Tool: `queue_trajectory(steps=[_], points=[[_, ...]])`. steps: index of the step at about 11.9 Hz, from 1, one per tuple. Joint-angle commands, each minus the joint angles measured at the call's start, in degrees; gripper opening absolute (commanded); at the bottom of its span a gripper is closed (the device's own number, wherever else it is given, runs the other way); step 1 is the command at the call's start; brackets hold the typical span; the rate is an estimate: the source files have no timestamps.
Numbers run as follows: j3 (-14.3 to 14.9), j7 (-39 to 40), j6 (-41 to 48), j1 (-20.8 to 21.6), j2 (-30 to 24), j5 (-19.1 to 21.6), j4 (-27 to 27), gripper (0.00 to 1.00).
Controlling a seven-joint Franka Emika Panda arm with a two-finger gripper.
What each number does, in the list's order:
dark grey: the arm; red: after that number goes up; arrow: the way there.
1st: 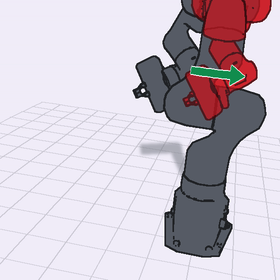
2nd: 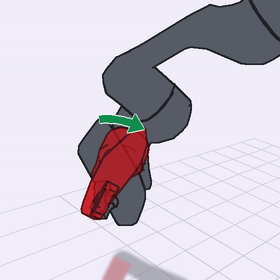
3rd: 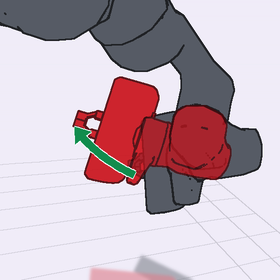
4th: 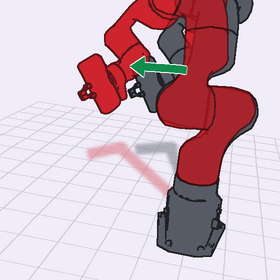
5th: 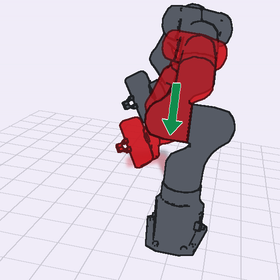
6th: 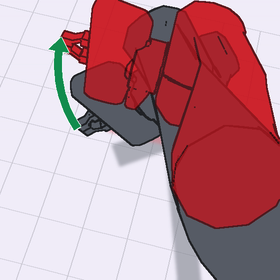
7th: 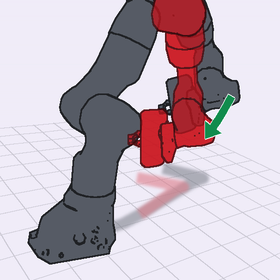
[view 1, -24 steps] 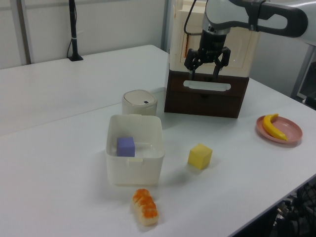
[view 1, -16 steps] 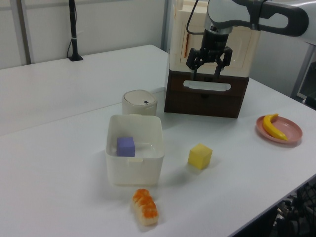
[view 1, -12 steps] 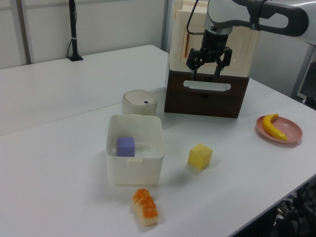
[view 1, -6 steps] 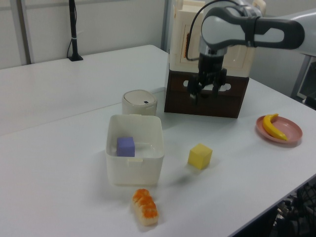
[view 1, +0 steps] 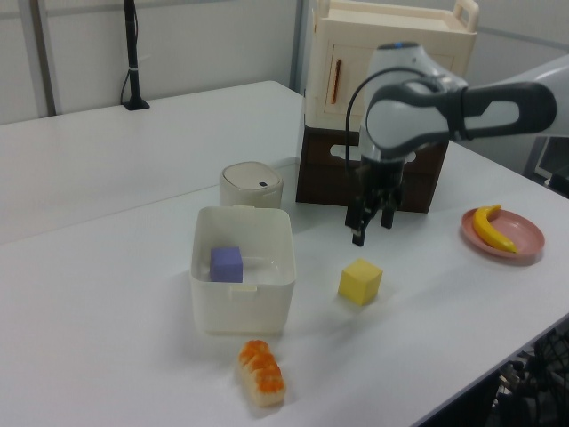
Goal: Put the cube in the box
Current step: 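Lower the open gripper down over the yellow cube, then close the gripper on the yellow cube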
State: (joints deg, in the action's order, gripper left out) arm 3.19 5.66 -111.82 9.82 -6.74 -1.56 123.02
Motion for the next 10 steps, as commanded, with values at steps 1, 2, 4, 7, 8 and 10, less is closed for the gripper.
queue_trajectory(steps=[1,2,4,7,8,10], points=[[0.6,2.1,-5.1,0.3,2.6,-1.8,4.4,1.0],[0.6,2.3,-5.9,0.5,4.5,-2.1,4.3,1.0],[0.6,2.4,-8.7,0.6,7.3,-2.8,4.2,1.0],[0.6,2.5,-10.3,0.4,8.8,-4.1,4.0,1.0],[0.6,2.5,-10.3,0.4,9.4,-4.9,3.9,1.0],[0.6,2.5,-10.3,0.1,10.1,-5.3,3.3,1.0]])
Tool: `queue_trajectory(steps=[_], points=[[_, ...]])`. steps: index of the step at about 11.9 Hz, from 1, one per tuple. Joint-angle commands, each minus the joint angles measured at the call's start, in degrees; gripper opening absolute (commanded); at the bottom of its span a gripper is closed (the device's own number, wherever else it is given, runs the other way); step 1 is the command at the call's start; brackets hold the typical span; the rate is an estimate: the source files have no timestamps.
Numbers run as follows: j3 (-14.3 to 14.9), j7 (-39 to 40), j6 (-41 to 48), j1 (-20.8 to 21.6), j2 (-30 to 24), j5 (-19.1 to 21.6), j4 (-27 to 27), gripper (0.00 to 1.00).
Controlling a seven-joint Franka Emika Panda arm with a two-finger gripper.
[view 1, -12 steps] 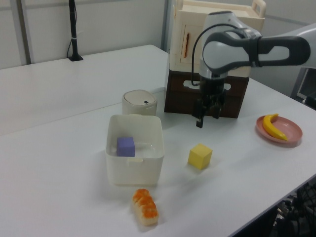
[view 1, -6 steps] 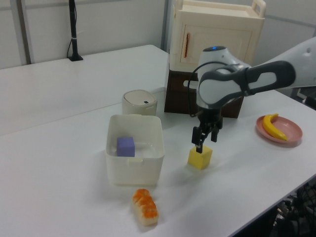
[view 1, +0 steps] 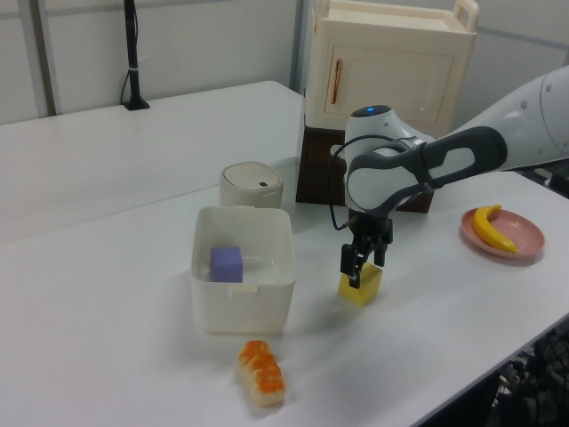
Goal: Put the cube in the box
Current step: 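Close the gripper on the yellow cube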
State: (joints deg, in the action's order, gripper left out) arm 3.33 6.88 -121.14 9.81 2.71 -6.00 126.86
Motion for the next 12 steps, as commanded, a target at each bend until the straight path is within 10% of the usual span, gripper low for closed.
queue_trajectory(steps=[1,4,6,12], points=[[0.4,1.3,-0.9,0.1,0.9,-1.5,-0.6,1.0],[0.4,1.1,-1.9,0.3,3.1,-1.8,-1.3,1.0],[0.4,0.5,-2.0,0.3,3.6,-1.7,-2.1,0.22],[-0.1,-5.4,-1.7,0.6,3.1,-0.8,-9.9,0.25]])
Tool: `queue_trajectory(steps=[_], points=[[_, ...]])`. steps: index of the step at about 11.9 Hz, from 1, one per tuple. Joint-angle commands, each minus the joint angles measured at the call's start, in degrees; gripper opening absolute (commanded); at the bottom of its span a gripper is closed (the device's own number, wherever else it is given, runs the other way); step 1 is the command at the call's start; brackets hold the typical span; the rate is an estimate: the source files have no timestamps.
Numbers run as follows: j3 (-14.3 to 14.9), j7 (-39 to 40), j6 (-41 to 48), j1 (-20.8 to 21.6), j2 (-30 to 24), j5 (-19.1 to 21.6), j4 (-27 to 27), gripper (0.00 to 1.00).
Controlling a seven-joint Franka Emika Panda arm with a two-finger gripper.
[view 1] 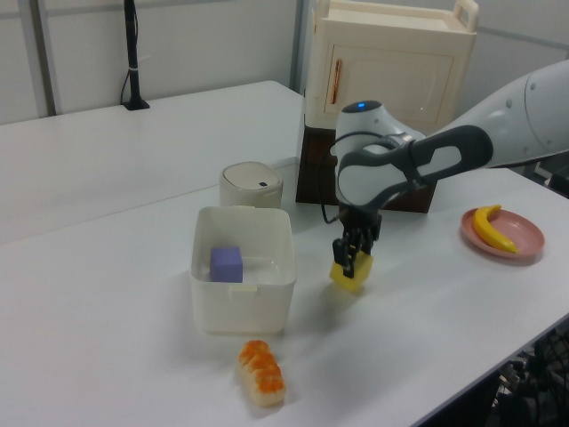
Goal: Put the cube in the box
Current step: 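Lift the yellow cube and carry it over the white bin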
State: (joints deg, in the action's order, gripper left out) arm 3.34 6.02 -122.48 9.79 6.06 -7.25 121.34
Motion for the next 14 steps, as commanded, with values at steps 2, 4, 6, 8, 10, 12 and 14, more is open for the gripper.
queue_trajectory(steps=[2,4,6,8,10,12,14], points=[[-1.7,-9.3,-0.1,0.6,-1.2,0.6,-8.6,0.26],[-3.2,-13.0,0.0,1.4,-1.6,2.7,-12.2,0.26],[-4.4,-16.5,0.7,1.8,-1.6,4.8,-16.4,0.26],[-6.8,-18.4,2.2,1.9,-1.7,5.5,-18.8,0.26],[-8.9,-19.6,2.2,3.1,-1.8,5.5,-18.5,0.26],[-8.9,-19.7,2.2,5.8,-0.2,5.4,-18.2,0.26],[-8.9,-19.8,2.3,6.9,0.4,5.4,-18.2,0.3]])
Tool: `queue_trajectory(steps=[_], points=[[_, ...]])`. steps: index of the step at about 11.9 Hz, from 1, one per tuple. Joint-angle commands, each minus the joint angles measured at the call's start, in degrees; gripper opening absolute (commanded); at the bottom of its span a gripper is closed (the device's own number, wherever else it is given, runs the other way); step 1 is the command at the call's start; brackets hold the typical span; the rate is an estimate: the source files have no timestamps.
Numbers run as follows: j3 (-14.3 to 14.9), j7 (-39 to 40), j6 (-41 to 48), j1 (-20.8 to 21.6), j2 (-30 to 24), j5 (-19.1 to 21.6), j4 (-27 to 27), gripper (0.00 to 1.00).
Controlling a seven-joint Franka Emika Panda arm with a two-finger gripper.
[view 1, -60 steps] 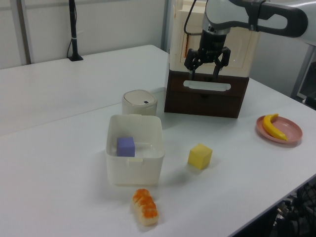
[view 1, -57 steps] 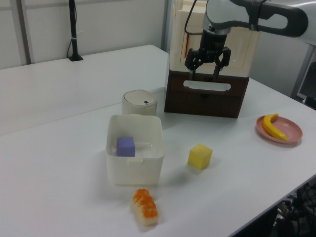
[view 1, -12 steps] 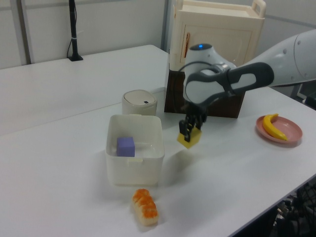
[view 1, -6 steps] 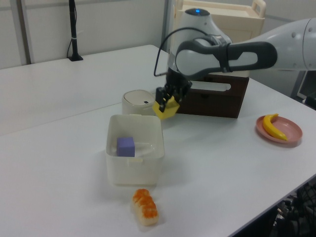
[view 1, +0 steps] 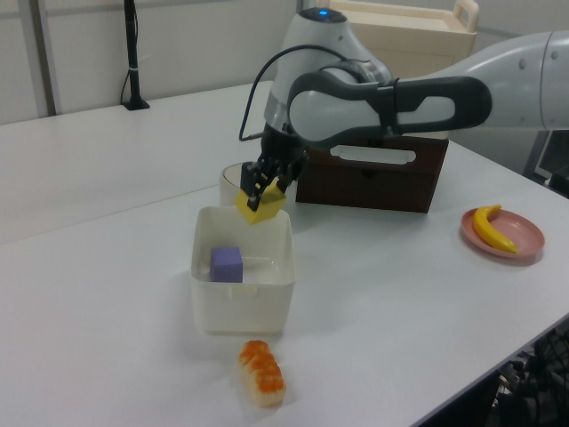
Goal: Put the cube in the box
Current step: 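Lift the yellow cube and carry it over the white bin, then open the gripper to drop the yellow cube into the bin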
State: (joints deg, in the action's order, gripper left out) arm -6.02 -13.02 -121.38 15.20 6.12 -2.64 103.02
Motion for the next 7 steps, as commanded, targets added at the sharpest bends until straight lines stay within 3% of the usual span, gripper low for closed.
queue_trajectory(steps=[1,2,7], points=[[0.5,-0.9,1.9,1.5,0.4,0.7,0.2,0.7],[0.5,-0.8,2.0,1.5,0.3,0.5,0.1,1.0],[0.5,-0.9,2.0,1.5,0.1,0.6,0.1,1.0]])
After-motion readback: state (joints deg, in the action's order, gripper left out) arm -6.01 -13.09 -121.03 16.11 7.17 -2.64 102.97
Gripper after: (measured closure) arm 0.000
